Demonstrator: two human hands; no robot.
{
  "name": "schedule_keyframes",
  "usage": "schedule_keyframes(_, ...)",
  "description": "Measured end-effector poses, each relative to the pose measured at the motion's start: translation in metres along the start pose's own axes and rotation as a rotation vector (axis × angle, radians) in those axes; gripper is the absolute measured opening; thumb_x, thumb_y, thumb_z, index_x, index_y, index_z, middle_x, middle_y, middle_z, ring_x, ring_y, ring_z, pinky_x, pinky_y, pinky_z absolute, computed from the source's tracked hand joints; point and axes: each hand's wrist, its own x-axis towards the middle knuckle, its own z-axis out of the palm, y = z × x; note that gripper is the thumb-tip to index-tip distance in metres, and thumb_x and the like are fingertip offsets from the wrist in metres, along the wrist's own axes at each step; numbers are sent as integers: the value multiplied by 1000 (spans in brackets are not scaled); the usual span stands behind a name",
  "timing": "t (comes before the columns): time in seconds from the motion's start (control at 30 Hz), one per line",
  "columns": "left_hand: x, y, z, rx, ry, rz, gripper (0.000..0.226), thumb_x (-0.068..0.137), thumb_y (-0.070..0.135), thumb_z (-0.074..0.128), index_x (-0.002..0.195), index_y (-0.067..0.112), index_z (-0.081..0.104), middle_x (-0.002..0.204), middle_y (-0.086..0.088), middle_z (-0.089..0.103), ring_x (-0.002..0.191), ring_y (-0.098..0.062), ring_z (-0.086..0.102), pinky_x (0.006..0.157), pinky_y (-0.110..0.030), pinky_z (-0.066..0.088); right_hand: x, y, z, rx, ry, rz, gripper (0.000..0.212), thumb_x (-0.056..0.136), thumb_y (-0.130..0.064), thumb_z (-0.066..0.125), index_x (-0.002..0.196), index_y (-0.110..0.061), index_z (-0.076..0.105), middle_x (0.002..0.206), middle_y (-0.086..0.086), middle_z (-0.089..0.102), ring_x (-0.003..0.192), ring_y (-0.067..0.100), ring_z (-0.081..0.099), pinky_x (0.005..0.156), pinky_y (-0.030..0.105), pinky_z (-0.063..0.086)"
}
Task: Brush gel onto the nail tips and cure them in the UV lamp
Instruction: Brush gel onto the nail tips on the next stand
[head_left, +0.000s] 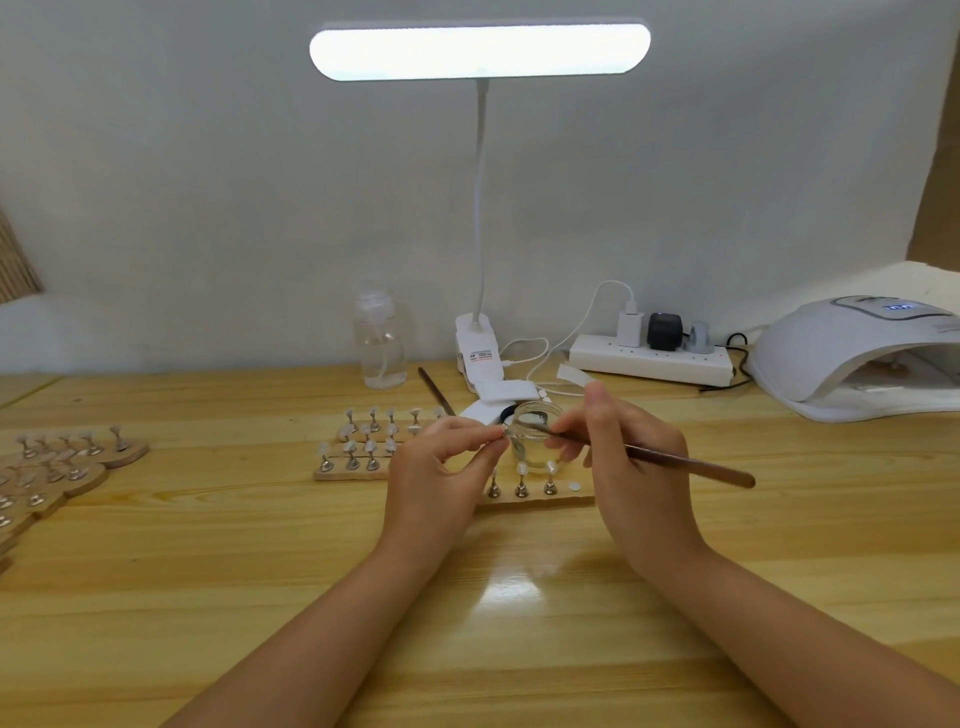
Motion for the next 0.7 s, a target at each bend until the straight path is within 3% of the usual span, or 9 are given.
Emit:
schedule_keyframes(0.07,0,0,0,-2,0,2,22,74,5,71,85,24,70,79,15,64,82,3,59,73,-4,41,0,0,0,-35,-29,-37,35,84,-42,41,67,-23,66,60,-7,66,58,1,61,54,8,43)
schedule_keyframes(0.2,0,0,1,9,2,18,23,74,3,71,85,24,70,79,17,64,84,3,60,74,-3,41,-1,2,0,37,-16,9,45,84,-48,43,60,-17,65,54,-2,64,50,3,60,51,10,45)
schedule_keyframes(0.33,0,-1,1,0,-14,26,23,75,2,70,85,23,70,80,16,65,85,0,61,74,-5,41,0,2,1,-43,-50,-88,33,90,-37,45,67,-23,65,59,-9,65,60,0,62,58,8,45)
schedule_keyframes(0.47,0,-2,1,8,-25,41,22,75,3,69,86,21,71,80,17,65,85,1,61,74,-3,41,-1,2,0,39,-21,12,48,90,-47,45,57,-17,64,52,0,64,47,5,59,50,13,46)
schedule_keyframes(0.57,0,-3,0,7,-27,45,26,75,3,70,87,26,69,80,20,65,85,-1,62,76,-5,42,0,2,0,-24,-21,-80,37,92,-34,44,64,-21,65,56,-4,64,55,4,60,55,12,46)
schedule_keyframes(0.7,0,-2,1,17,-21,57,28,75,3,70,86,29,69,78,22,64,83,-2,63,77,-7,43,-1,0,0,54,-38,22,45,83,-47,43,58,-16,65,54,1,64,47,3,59,50,12,46)
